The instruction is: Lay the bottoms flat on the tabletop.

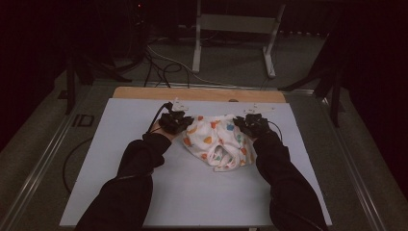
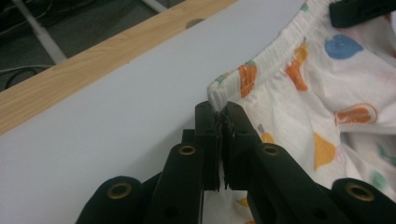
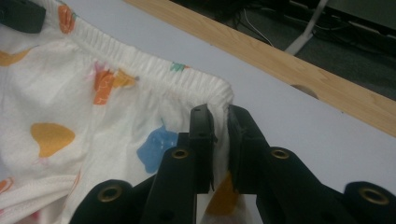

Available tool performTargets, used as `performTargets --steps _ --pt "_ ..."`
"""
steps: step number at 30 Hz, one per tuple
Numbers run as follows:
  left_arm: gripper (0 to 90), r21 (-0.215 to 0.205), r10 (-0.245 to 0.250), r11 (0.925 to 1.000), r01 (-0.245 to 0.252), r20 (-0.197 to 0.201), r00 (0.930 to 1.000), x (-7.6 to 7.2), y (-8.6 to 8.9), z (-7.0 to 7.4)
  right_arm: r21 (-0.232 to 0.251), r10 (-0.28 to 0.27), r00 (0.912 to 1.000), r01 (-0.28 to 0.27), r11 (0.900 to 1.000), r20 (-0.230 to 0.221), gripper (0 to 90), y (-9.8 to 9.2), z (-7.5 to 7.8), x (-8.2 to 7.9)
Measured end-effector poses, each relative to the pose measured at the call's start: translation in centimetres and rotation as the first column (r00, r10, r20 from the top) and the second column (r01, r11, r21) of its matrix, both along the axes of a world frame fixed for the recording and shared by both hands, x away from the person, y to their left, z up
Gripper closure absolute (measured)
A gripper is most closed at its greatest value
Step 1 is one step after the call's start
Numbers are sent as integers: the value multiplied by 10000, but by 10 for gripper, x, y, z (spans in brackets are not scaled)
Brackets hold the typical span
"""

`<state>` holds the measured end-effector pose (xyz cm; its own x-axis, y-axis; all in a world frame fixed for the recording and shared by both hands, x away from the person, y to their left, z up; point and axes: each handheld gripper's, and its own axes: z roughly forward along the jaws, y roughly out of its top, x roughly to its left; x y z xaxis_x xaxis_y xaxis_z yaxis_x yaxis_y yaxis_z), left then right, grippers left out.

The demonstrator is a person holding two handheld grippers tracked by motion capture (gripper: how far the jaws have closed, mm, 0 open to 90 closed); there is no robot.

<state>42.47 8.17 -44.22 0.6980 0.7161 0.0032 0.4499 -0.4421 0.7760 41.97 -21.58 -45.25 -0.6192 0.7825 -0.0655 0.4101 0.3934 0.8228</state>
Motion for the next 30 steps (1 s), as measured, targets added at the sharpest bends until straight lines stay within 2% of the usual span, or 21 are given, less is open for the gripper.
performTargets --steps 3,6,14,16,17,19,21,25,27,28,30 --pt "866 -56 199 9998 -199 -40 9998 12 -2 -6 -217 -236 9997 235 9995 -31 813 3 -5 10" --pt "865 -154 438 9989 -441 -191 9989 23 -3 -11 -175 -376 9991 373 9992 -187 813 4 -10 20" --pt "860 145 760 9970 -754 -461 9960 43 -11 -26 -455 -826 9948 800 9958 -588 807 7 -22 38" --pt "840 253 768 9968 -756 -511 9957 45 -14 -30 -409 -951 9930 924 9949 -700 759 7 -23 40" --pt "774 205 836 9964 -826 -580 9948 47 -14 -31 -392 -1059 9922 1034 9939 -663 676 6 -24 40" --pt "512 253 1032 9945 -1017 -647 9926 47 -14 -32 -279 -1087 9913 1068 9939 -746 521 5 -25 41" --pt "400 13 949 9955 -950 -679 9932 45 -13 -31 -166 -1183 9899 1174 9929 -780 423 2 -24 40" --pt "243 -113 770 9969 -784 -898 9930 40 -10 -28 412 -986 9905 1029 9938 -959 248 0 -20 36" --pt "147 -175 525 9984 -545 -982 9938 38 -8 -27 711 -562 9924 643 9954 -1099 161 -1 -19 33" --pt "141 -159 440 9988 -458 -983 9942 36 -8 -27 851 -313 9923 417 9955 -1202 134 -1 -18 32" --pt "93 -167 289 9994 -307 -952 9950 32 -7 -26 768 -159 9929 251 9967 -1175 133 1 -17 28"
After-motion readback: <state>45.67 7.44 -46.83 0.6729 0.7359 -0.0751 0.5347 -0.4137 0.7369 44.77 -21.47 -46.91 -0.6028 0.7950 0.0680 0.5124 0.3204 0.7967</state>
